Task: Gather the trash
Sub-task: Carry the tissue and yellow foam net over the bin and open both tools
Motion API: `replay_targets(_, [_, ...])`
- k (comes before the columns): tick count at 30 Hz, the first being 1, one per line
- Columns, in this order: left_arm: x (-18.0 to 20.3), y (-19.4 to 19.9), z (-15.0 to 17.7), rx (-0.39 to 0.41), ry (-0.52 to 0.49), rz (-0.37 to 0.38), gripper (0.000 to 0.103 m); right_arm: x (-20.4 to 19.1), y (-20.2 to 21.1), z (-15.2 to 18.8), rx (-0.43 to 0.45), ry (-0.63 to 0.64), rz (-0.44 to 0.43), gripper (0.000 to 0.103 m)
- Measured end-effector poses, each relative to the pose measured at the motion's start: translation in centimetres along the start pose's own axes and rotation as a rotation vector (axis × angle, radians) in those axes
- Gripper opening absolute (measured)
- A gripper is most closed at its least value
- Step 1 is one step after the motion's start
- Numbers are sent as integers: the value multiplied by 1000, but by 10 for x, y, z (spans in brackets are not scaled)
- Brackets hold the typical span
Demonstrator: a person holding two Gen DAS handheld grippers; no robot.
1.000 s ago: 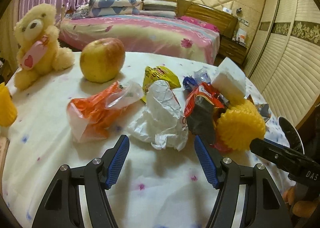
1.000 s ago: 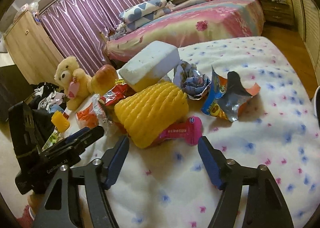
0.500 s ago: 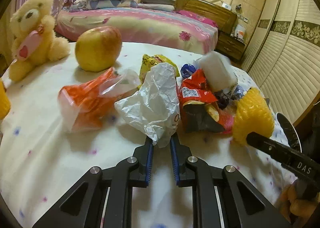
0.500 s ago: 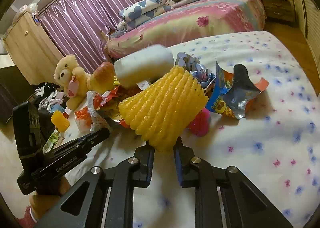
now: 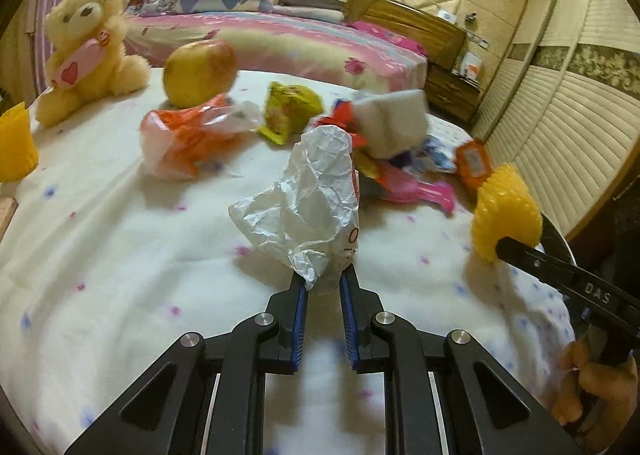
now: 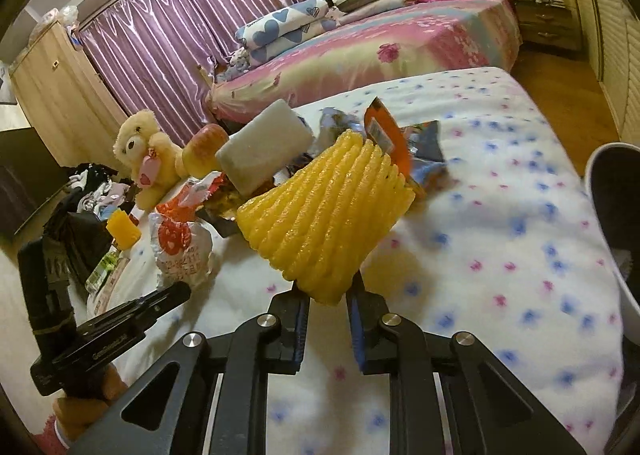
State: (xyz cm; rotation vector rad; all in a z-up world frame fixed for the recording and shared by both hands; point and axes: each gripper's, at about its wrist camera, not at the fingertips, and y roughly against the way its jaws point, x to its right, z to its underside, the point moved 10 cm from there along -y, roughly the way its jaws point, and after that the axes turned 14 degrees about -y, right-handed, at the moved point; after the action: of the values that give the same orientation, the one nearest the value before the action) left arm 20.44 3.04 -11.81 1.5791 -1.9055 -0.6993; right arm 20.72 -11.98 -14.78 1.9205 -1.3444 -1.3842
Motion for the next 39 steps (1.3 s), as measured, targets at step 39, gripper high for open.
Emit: replay_targets(39, [182,-55,-43,-15,-295,257,15,166,123,-21,177,-221,196,18])
